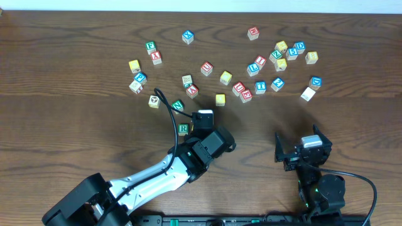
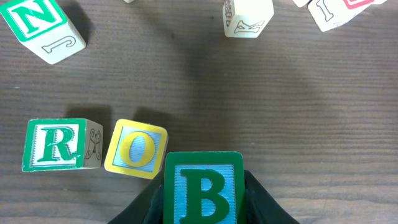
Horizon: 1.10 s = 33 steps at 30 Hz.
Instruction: Spell out ROBOT
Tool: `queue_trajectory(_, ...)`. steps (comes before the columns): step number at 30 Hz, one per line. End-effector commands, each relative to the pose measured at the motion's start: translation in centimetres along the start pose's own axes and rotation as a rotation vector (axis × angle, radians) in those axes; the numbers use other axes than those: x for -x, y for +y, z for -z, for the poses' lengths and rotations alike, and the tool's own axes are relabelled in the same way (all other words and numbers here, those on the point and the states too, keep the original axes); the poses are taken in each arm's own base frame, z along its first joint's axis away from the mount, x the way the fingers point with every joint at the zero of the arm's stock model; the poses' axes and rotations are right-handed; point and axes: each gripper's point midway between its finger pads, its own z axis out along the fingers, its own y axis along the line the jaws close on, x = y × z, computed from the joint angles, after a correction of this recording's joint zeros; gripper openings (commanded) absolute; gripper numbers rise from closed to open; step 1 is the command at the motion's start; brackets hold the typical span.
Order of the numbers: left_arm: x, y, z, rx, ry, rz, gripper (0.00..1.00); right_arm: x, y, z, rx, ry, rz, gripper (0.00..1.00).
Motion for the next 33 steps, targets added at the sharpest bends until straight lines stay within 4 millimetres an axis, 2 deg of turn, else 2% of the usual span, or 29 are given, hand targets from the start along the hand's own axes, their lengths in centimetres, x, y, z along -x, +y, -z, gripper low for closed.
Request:
queue_trajectory(1, -0.2, 0.7, -0.5, 0.036, -0.015, -0.012, 0.08, -0.2, -0.1, 0.0, -0.006, 0.005, 0.010, 0.99)
queue_trajectory(5, -0.9, 0.8, -1.6, 0.050, -0.003, -0.023, 0.07, -0.2, -0.1, 0.0, -0.006, 0.005, 0.010, 0.99)
queue_trajectory(12, -0.8, -0.3, -3.2, 0.020, -0.030, -0.055, 0.08, -0.2, -0.1, 0.0, -0.006, 0.005, 0.010, 0.99)
queue_trajectory(33, -1.0, 0.0, -4.1, 0.042, -0.046, -0.072, 0.07, -0.2, -0.1, 0.0, -0.006, 0.005, 0.010, 0.99)
